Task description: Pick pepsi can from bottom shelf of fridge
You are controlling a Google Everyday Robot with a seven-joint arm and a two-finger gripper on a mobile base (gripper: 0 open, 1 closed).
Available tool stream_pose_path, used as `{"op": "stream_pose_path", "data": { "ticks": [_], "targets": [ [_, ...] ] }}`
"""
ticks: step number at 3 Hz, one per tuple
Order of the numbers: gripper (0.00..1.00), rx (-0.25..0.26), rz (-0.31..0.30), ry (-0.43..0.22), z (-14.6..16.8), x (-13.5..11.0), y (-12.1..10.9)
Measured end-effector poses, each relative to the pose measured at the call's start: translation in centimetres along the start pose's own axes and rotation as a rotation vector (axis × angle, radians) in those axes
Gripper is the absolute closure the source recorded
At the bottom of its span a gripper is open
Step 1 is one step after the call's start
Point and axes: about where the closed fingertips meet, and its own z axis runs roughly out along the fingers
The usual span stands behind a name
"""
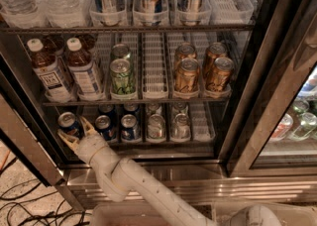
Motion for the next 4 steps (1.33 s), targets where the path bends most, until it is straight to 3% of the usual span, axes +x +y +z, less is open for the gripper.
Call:
{"op": "stream_pose_path", "data": {
  "ticks": [1,2,3,4],
  "targets": [
    [1.0,-0.076,-0.054,-0.079,-0.1,-3.8,1.0],
    [1.0,-0.15,-0.084,-0.102,-1.2,-5.9,1.8],
    [1.0,-0.218,-0.065,-0.06,-3.6,-5.0,2.3],
    [1.0,-0.314,-0.006,0.018,-6.4,-2.8,2.7]
  ]
}}
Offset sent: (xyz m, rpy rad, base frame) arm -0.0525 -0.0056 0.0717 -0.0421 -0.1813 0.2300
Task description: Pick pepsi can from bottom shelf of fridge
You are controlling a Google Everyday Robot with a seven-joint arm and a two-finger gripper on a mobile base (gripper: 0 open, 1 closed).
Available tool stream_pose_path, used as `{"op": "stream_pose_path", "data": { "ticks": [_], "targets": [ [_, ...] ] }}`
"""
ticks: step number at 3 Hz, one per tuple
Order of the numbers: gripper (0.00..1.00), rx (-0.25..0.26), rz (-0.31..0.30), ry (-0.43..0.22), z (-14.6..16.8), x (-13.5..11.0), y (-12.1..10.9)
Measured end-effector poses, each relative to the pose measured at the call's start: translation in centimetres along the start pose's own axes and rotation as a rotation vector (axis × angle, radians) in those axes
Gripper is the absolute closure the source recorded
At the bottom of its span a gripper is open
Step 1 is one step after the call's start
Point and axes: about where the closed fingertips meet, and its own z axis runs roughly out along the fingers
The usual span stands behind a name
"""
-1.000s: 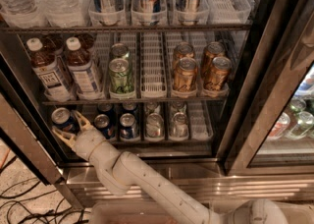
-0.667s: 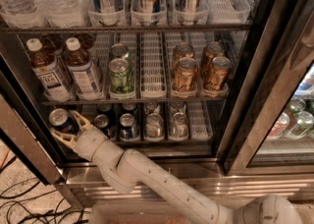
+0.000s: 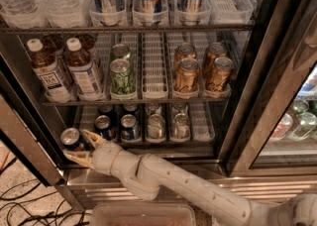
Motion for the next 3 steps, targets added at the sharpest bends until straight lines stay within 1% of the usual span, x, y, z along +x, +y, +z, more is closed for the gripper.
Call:
{"op": "stream_pose_path", "data": {
  "ticks": [1,2,3],
  "targets": [
    [1.0,-0.118,0.095,0.091,-3.4,1.6,2.0],
    [1.0,-0.211,0.189,0.158,-7.5,0.3,3.0],
    [1.0,-0.286,0.227,0.189,-10.8,-4.2,3.1]
  ]
}}
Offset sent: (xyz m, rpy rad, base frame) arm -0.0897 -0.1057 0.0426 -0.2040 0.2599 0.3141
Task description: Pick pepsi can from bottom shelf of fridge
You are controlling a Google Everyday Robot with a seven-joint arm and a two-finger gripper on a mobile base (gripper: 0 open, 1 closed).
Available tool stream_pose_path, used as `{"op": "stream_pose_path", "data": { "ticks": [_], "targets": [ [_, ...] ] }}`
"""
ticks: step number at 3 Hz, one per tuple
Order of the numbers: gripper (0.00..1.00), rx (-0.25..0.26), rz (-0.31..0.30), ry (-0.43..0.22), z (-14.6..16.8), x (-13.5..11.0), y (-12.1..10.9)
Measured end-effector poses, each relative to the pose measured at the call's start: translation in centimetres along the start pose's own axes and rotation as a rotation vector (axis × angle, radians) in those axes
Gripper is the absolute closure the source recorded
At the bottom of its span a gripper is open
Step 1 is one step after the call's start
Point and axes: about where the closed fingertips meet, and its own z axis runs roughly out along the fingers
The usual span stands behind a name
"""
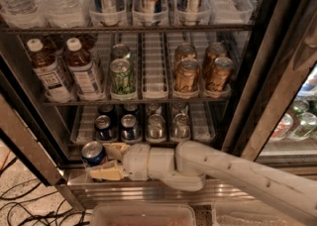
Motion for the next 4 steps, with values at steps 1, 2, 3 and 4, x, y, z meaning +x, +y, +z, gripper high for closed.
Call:
{"op": "stream_pose_path", "data": {
  "ticks": [1,2,3,4],
  "targets": [
    [1.0,-0.057,-0.004,0.006,-3.4,-6.4,1.6],
    [1.0,-0.131,-0.048,0.02,-5.8,-12.5,4.3],
    [1.0,-0.181,-0.091,-0.013,-8.4,-16.8,6.4],
    [1.0,-0.202,-0.094,-0.016,-8.6,-16.9,7.0]
  ]
}}
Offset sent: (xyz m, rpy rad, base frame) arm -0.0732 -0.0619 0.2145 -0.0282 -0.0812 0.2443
